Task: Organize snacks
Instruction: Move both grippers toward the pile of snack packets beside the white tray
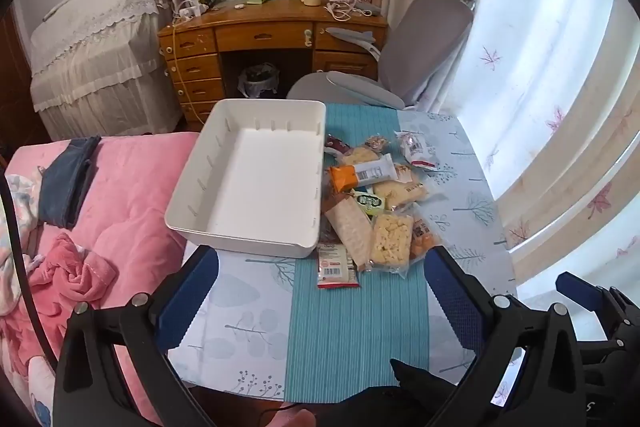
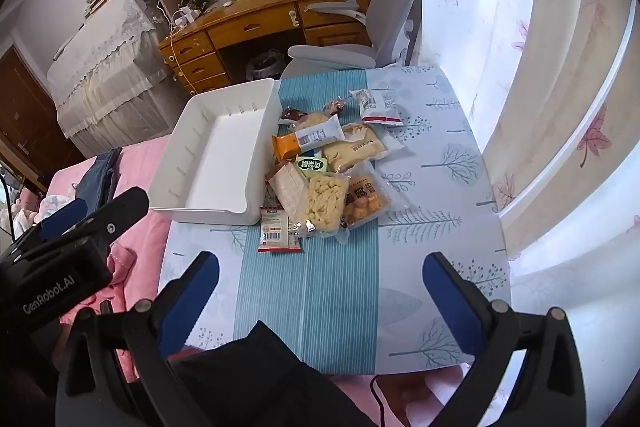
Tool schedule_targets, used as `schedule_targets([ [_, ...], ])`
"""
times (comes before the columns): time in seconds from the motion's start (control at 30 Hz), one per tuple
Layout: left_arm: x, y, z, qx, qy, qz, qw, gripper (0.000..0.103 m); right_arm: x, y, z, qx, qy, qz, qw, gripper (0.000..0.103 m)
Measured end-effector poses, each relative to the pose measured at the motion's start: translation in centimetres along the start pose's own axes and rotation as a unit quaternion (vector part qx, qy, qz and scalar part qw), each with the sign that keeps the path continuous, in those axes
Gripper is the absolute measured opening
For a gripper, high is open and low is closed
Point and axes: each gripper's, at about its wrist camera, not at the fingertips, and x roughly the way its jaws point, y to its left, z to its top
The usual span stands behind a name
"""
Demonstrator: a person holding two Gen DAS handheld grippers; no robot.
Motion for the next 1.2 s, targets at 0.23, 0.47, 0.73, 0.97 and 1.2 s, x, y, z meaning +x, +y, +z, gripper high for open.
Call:
schedule_targets([
  [0.23,0.4,0.3,-0.7,0.002,-0.001,0.015,0.9999,0.102,0.1,0.0,0.1,0.002,0.001,0.000,1.000,0.102],
  [0.47,0.2,0.6,-0.1,-0.002,0.007,0.010,0.9999,0.102,0.1,0.1,0.2,0.001,0.004,0.001,1.000,0.102],
  [0.73,0.6,0.9,-0.3,-0.008,0.012,0.008,0.9999,0.102,0.5,1.1,0.0,0.000,0.005,-0.002,1.000,0.102],
  [0.97,0.6,1.3,-0.2,-0.011,0.015,0.001,0.9998,0.102,0.4,1.4,0.1,-0.009,0.005,0.000,1.000,0.102],
  [1.2,1.0,1.9,-0.1,-0.012,0.024,-0.003,0.9996,0.102,0.3,2.0,0.4,-0.010,0.012,-0.001,1.000,0.102],
])
